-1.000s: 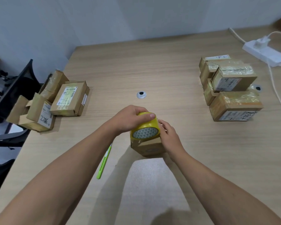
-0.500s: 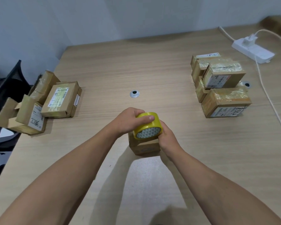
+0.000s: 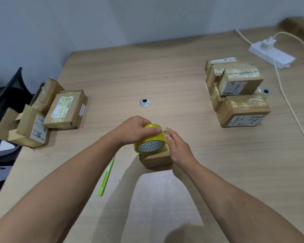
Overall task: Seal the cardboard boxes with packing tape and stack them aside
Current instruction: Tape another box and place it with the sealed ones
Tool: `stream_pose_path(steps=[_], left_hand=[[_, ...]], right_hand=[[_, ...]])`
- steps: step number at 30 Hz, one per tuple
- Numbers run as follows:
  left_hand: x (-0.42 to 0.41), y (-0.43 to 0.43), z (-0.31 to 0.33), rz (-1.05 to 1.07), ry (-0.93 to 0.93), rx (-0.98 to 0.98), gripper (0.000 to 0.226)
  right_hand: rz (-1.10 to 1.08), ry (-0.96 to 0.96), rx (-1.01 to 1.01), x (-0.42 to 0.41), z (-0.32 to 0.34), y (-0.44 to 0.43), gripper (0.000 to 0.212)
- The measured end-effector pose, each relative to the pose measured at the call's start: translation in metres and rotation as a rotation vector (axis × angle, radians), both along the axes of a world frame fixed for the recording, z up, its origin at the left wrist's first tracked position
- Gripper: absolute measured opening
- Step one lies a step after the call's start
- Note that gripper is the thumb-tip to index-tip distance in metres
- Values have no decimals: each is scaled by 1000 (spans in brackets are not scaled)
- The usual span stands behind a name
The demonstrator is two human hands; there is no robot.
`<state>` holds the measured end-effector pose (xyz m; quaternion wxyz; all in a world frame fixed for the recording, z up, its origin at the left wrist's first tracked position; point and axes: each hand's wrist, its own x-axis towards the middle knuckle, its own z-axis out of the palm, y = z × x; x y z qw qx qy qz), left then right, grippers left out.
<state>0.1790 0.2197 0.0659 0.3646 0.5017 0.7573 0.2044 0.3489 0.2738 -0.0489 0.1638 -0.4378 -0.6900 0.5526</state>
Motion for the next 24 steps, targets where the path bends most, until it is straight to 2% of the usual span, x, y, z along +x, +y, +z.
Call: stream_pose_path(steps=[4,12,15,17,20,24], left_hand=[[-10,-8,1,-7,22,-29,38],[-16,-24,-5,-23,3,23,61],[-24,-31,-6,-2,-35,56,69],[-32,-38,-8,23,-74,76,69],[-44,-53,-12,84,-124,101,64],[-55,-65,-19,173,-138,129,56]], right_hand=[[14,1,16,0,1,0,44],[42,7,9,1,3,1,45],[21,56,-67,0,7,-1,46],[15,89,-109,-1,7,-5,47],[48,109,-129,-6,6,-11,59],[99,103,-77,-13,8,-13,62]])
